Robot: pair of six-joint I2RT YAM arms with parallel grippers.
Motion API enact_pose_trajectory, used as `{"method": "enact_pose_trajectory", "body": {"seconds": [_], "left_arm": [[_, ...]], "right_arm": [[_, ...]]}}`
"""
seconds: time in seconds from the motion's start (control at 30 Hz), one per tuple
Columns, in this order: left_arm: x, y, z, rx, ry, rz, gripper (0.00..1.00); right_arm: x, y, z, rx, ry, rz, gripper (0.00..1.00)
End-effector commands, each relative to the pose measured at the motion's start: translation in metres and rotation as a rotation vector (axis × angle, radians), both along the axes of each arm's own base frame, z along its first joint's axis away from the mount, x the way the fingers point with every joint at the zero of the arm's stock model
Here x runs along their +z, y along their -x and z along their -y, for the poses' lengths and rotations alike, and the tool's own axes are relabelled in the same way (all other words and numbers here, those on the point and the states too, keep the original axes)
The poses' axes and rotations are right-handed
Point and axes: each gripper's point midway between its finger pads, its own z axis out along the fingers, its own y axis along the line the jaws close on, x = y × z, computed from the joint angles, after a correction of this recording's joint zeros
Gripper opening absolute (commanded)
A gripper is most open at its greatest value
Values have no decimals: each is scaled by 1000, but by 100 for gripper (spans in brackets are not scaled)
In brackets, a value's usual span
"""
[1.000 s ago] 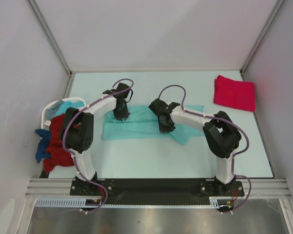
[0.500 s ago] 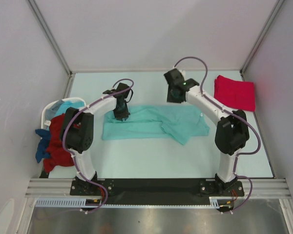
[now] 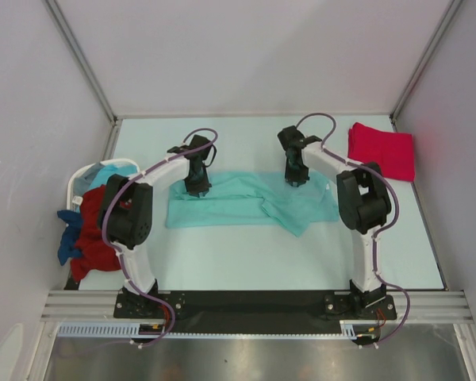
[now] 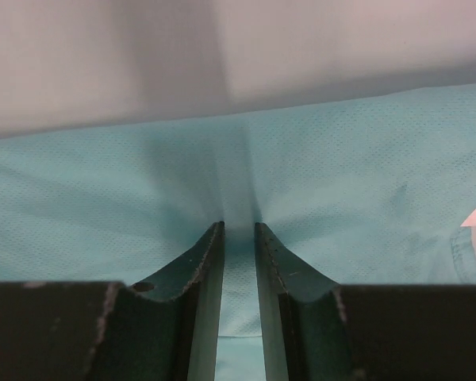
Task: Fold and stack the t-shirts
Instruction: Fold the other side of the tshirt into a rectangle
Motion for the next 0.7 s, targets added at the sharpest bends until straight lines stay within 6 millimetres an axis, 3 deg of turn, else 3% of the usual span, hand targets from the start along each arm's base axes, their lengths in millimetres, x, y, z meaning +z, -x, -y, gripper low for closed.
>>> {"method": "enact_pose_trajectory", "body": {"seconds": [0.0, 0.17, 0.4, 0.67], "left_arm": [[7, -12, 11, -7, 26, 28, 25], [4, -16, 13, -11, 30, 16, 25], [-1, -15, 13, -17, 24, 6, 24], [1, -13, 11, -17, 20, 6, 24]], "right_arm": [[14, -15, 1, -13, -26, 52, 27], [5, -19, 6, -24, -30, 31, 28], [-24, -29, 4, -34, -35, -26, 27], [-26, -55, -1, -31, -40, -18, 27]]}}
